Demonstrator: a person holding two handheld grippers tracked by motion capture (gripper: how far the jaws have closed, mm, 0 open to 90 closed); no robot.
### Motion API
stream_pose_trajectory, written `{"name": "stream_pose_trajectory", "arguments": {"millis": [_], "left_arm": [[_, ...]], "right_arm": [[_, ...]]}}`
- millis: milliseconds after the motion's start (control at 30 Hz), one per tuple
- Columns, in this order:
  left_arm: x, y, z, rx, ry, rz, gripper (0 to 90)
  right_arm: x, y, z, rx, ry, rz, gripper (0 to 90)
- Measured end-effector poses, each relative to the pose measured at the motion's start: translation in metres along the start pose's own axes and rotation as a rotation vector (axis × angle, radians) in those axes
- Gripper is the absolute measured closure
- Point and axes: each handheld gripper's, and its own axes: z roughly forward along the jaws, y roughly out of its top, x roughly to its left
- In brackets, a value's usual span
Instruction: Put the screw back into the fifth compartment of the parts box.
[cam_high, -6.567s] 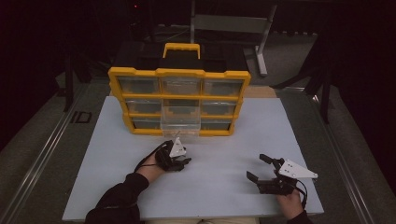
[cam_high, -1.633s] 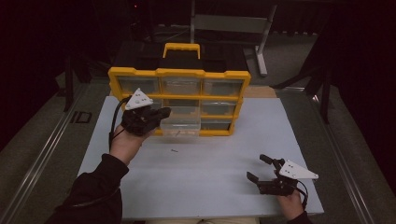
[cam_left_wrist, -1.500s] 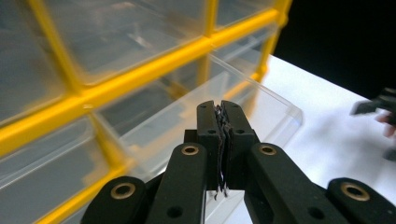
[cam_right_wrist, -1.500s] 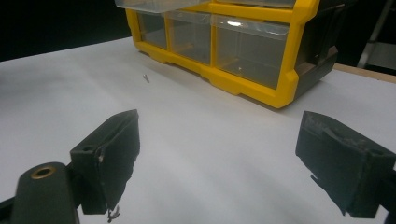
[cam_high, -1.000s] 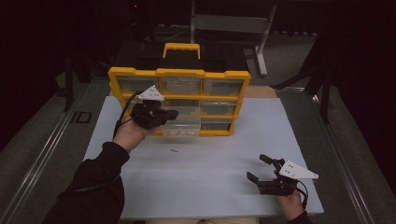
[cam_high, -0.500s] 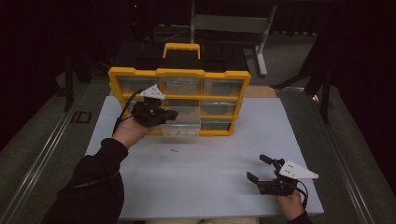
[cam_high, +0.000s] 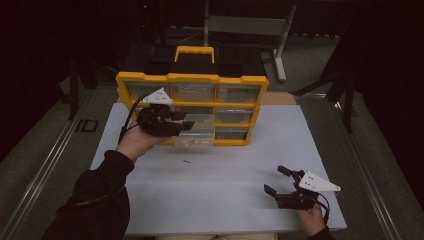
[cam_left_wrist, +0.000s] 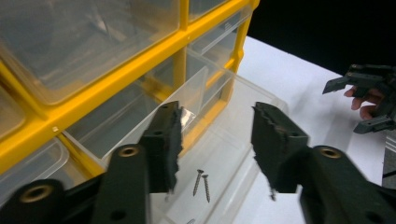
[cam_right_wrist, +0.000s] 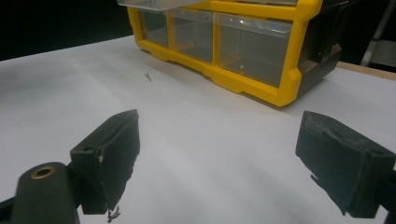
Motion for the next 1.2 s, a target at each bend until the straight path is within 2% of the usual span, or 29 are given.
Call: {"name": "stream_pose_trajectory", "arguments": {"millis": [33, 233, 500, 600, 633, 700, 767, 800, 867, 1000, 1133, 1167, 1200], "left_arm": [[-0.001, -0.001, -0.003, -0.012, -0.006, 0.003, 45.3], [-0.005, -0.009, -0.018, -0.058, 0.027, -0.011, 34.7], [-0.002, -0.030, -0.031, -0.099, 0.033, -0.034, 29.8], [-0.002, -0.041, -0.033, -0.118, 0.040, -0.035, 24.6], [-0.002, -0.045, -0.033, -0.121, 0.029, -0.035, 21.7], [-0.003, -0.053, -0.032, -0.117, 0.038, -0.023, 19.6], [-0.001, -0.067, -0.031, -0.127, 0.038, -0.029, 19.2], [-0.001, -0.067, -0.031, -0.127, 0.038, -0.029, 19.2], [0.000, -0.078, -0.031, -0.159, 0.028, -0.039, 20.7], [-0.001, -0.100, -0.023, -0.177, 0.046, -0.030, 25.4], [-0.001, -0.121, -0.008, -0.144, 0.047, -0.048, 28.0], [-0.001, -0.121, -0.008, -0.144, 0.047, -0.048, 29.1], [-0.001, -0.130, 0.000, -0.119, 0.049, -0.053, 30.2]], "right_arm": [[0.000, 0.000, 0.000, -0.001, 0.000, -0.001, 13.6], [0.000, 0.000, 0.000, -0.001, -0.001, -0.001, 13.6], [0.001, 0.000, 0.000, 0.001, -0.001, -0.002, 13.6], [0.001, 0.000, 0.001, 0.002, -0.002, -0.001, 13.7], [0.000, 0.000, 0.001, 0.002, -0.003, -0.001, 13.6], [0.001, 0.000, 0.001, 0.003, -0.002, -0.001, 13.7], [0.001, 0.000, 0.001, 0.005, -0.001, 0.001, 13.6], [0.001, 0.000, 0.001, 0.005, -0.001, 0.001, 13.6], [0.001, 0.000, 0.001, 0.006, -0.001, 0.000, 13.6], [0.001, 0.000, 0.001, 0.004, -0.003, -0.001, 13.6], [0.001, 0.000, 0.001, 0.006, -0.001, -0.002, 13.6], [0.001, 0.000, 0.001, 0.007, -0.001, -0.001, 13.7], [0.001, 0.000, 0.001, 0.005, -0.002, -0.001, 13.6]]}}
